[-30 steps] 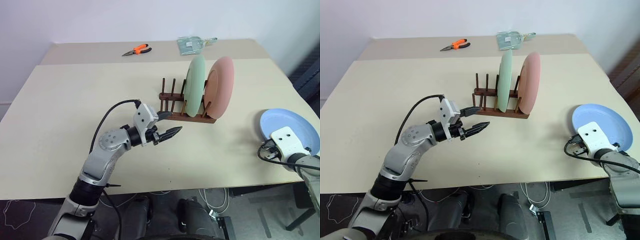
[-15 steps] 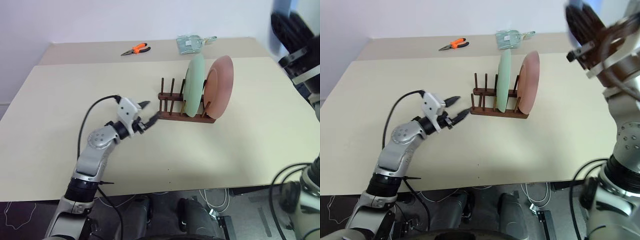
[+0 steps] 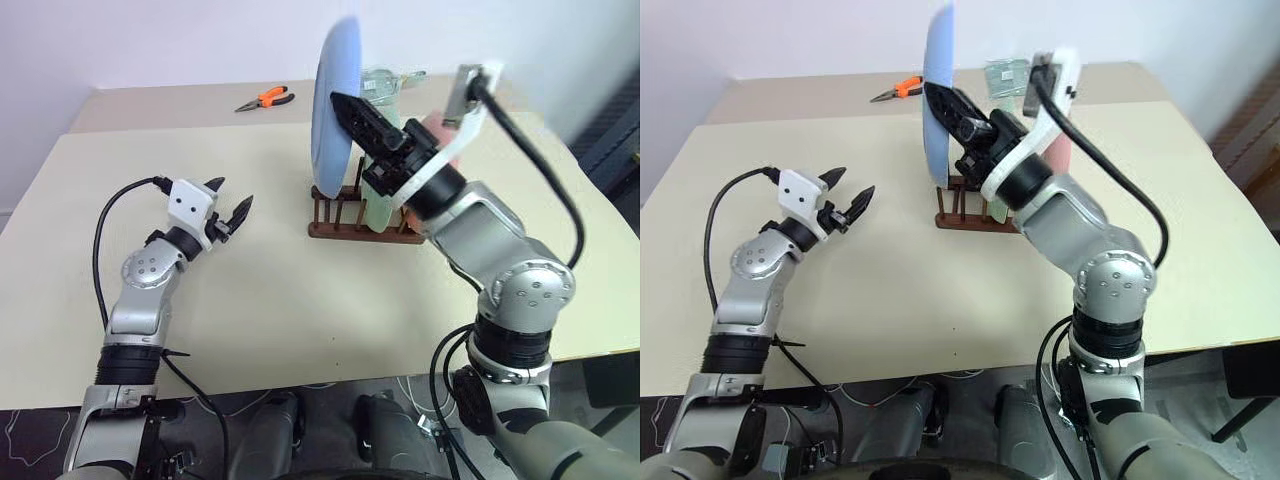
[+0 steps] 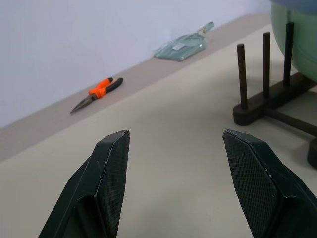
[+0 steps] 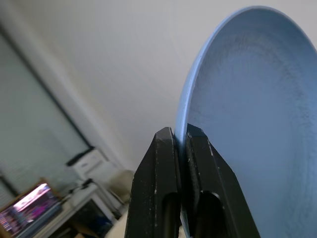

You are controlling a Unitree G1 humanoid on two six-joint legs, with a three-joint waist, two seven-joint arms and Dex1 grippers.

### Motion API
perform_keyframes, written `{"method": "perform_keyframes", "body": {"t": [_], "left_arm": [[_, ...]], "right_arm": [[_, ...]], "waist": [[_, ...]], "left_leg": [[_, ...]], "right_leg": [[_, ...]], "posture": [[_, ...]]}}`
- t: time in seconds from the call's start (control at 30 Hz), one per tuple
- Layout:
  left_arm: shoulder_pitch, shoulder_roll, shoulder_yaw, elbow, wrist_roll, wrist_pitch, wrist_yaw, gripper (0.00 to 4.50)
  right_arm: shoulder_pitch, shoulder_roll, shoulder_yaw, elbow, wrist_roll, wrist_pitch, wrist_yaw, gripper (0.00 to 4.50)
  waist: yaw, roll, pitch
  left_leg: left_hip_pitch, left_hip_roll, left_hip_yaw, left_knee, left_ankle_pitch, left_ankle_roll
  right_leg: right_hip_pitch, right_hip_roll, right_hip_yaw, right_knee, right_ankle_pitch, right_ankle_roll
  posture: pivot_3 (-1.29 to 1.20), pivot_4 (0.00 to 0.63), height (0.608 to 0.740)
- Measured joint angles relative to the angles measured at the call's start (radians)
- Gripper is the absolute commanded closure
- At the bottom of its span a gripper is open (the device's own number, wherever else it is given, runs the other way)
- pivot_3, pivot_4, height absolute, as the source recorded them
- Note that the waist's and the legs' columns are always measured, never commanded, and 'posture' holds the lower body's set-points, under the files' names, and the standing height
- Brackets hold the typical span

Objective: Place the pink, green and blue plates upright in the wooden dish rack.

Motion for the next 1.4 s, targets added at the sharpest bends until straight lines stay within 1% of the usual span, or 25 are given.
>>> {"method": "perform_keyframes", "body": {"t": [0.17,0.3,0.4,0.47,0.5,0.57,0.7,0.8,0.87,0.93,0.97,1.0,1.03,1.07,1.13,1.17,1.2,1.27,1.33,1.4], "left_arm": [[0.025,-0.028,-0.025,-0.073,0.000,0.036,-0.003,1.43],[0.025,-0.036,-0.028,-0.091,0.000,0.051,-0.001,1.43],[0.025,-0.039,-0.030,-0.096,0.000,0.063,-0.002,1.43],[0.025,-0.041,-0.031,-0.102,0.000,0.065,-0.002,1.43],[0.025,-0.044,-0.031,-0.104,0.000,0.066,-0.002,1.43],[0.025,-0.049,-0.033,-0.106,0.000,0.068,-0.002,1.43],[0.025,-0.055,-0.035,-0.110,0.000,0.072,-0.003,1.43],[0.032,-0.060,-0.044,-0.125,0.000,0.083,-0.003,1.43],[0.037,-0.062,-0.052,-0.129,0.001,0.088,-0.001,1.43],[0.039,-0.064,-0.057,-0.130,0.001,0.089,-0.001,1.43],[0.041,-0.063,-0.058,-0.130,0.001,0.089,-0.001,1.43],[0.043,-0.058,-0.059,-0.130,0.002,0.088,-0.002,1.43],[0.046,-0.047,-0.055,-0.125,0.003,0.087,-0.002,1.43],[0.044,-0.038,-0.054,-0.121,0.005,0.087,-0.003,1.43],[0.046,-0.019,-0.051,-0.112,0.012,0.078,-0.006,1.43],[0.051,-0.005,-0.041,-0.099,0.016,0.076,-0.006,1.43],[0.051,0.000,-0.038,-0.090,0.022,0.074,-0.006,1.43],[0.055,0.008,-0.033,-0.073,0.028,0.061,-0.008,1.43],[0.063,0.025,-0.031,-0.054,0.039,0.055,-0.010,1.43],[0.074,0.039,-0.031,-0.036,0.048,0.052,-0.021,1.43]], "right_arm": [[-0.014,0.040,0.007,0.088,-0.046,-0.009,-0.010,4.48],[-0.028,0.032,0.008,0.138,-0.074,0.024,-0.023,4.48],[-0.036,0.030,0.013,0.185,-0.109,0.042,-0.015,3.54],[-0.049,0.027,0.017,0.204,-0.135,0.050,-0.005,2.72],[-0.060,0.022,0.021,0.210,-0.156,0.053,0.004,2.19],[-0.085,0.002,0.037,0.208,-0.210,0.054,0.031,1.26],[-0.111,-0.079,0.102,0.165,-0.322,0.058,0.120,1.26],[-0.134,-0.193,0.148,0.080,-0.383,0.074,0.237,1.26],[-0.138,-0.276,0.150,0.013,-0.413,0.075,0.318,1.26],[-0.123,-0.385,0.140,-0.042,-0.448,0.068,0.398,1.26],[-0.088,-0.454,0.107,-0.074,-0.461,0.051,0.450,1.26],[-0.029,-0.523,0.048,-0.100,-0.460,0.041,0.502,1.26],[0.012,-0.565,-0.006,-0.105,-0.458,0.041,0.534,1.26],[0.077,-0.615,-0.087,-0.107,-0.456,0.038,0.574,1.26],[0.270,-0.729,-0.260,-0.093,-0.472,0.030,0.666,1.26],[0.350,-0.755,-0.328,-0.069,-0.493,0.030,0.702,1.26],[0.452,-0.772,-0.401,-0.054,-0.514,0.017,0.748,1.26],[0.639,-0.778,-0.472,-0.040,-0.574,-0.027,0.827,1.26],[0.799,-0.763,-0.481,-0.017,-0.641,-0.089,0.893,1.26],[0.847,-0.719,-0.458,0.041,-0.708,-0.155,0.905,1.26]], "waist": [[-0.001,0.000,0.000],[-0.004,0.000,0.000],[-0.005,0.000,0.000],[-0.005,0.000,0.000],[-0.005,0.000,0.000],[-0.005,0.000,0.000],[-0.004,0.000,0.000],[-0.001,0.000,0.000],[0.003,0.000,0.000],[0.007,0.000,0.000],[0.010,0.000,0.000],[0.014,0.000,0.000],[0.012,-0.001,0.000],[0.012,-0.001,0.000],[0.024,-0.001,0.000],[0.026,-0.001,0.000],[0.029,-0.001,0.000],[0.033,-0.001,-0.001],[0.031,0.000,-0.001],[0.024,0.000,-0.001]], "left_leg": [[0.000,0.000,0.000,0.000,0.000,0.000],[0.000,0.000,0.000,0.000,0.000,0.000],[0.000,0.000,0.001,0.000,0.000,0.000],[0.000,0.000,0.001,0.000,0.000,0.000],[0.000,0.000,0.001,0.000,0.000,0.000],[0.000,0.000,0.001,0.000,0.000,0.000],[0.000,0.000,0.001,0.000,0.000,0.000],[0.000,0.000,0.001,0.000,0.000,0.000],[0.000,0.000,0.001,0.001,0.000,0.000],[0.000,0.000,0.001,0.001,0.000,0.000],[0.000,0.000,0.000,0.001,0.000,0.000],[-0.001,0.000,-0.001,0.001,0.000,0.000],[-0.001,0.000,-0.001,0.001,-0.001,0.001],[-0.002,0.000,-0.001,0.001,-0.001,0.002],[-0.002,0.000,0.000,0.001,-0.003,0.004],[-0.002,0.000,0.002,0.001,-0.003,0.004],[-0.002,0.000,0.003,0.001,-0.003,0.004],[-0.002,0.001,0.003,0.001,-0.003,0.004],[-0.002,0.002,0.003,0.001,-0.003,0.004],[0.000,0.002,0.005,0.002,-0.003,0.004]], "right_leg": [[-0.001,0.000,0.000,0.002,0.000,0.000],[-0.001,0.000,0.000,0.003,0.000,0.000],[-0.002,0.001,0.000,0.003,0.000,0.000],[-0.002,0.001,0.000,0.003,0.000,0.000],[-0.002,0.001,0.000,0.003,0.000,0.000],[-0.002,0.001,0.000,0.003,0.000,0.000],[-0.002,0.001,0.000,0.003,0.000,0.000],[-0.002,0.000,0.000,0.003,0.000,0.000],[-0.001,0.000,0.000,0.002,0.000,0.000],[0.000,0.000,-0.001,0.001,-0.001,0.000],[0.002,0.000,-0.002,-0.003,-0.001,-0.001],[0.003,0.000,-0.003,-0.006,-0.002,-0.003],[0.004,0.000,-0.002,-0.008,-0.002,-0.003],[0.004,-0.001,-0.002,-0.009,-0.002,-0.003],[0.005,-0.002,-0.002,-0.011,-0.002,-0.003],[0.004,-0.002,-0.001,-0.011,-0.002,-0.003],[0.003,-0.002,0.000,-0.010,-0.002,-0.002],[0.003,-0.002,0.000,-0.010,-0.002,-0.002],[0.003,-0.001,0.000,-0.010,-0.002,-0.003],[0.003,-0.002,0.000,-0.010,-0.002,-0.002]], "posture": [[0.00,0.150,0.719],[0.00,0.150,0.719],[0.00,0.150,0.719],[0.00,0.150,0.719],[0.00,0.150,0.719],[0.00,0.150,0.719],[0.00,0.150,0.719],[0.00,0.150,0.719],[0.00,0.150,0.719],[0.00,0.150,0.719],[0.00,0.150,0.719],[0.00,0.150,0.719],[0.00,0.150,0.719],[0.00,0.150,0.719],[0.00,0.150,0.719],[0.00,0.150,0.719],[0.00,0.150,0.719],[0.00,0.150,0.719],[0.00,0.150,0.719],[0.00,0.150,0.719]]}}
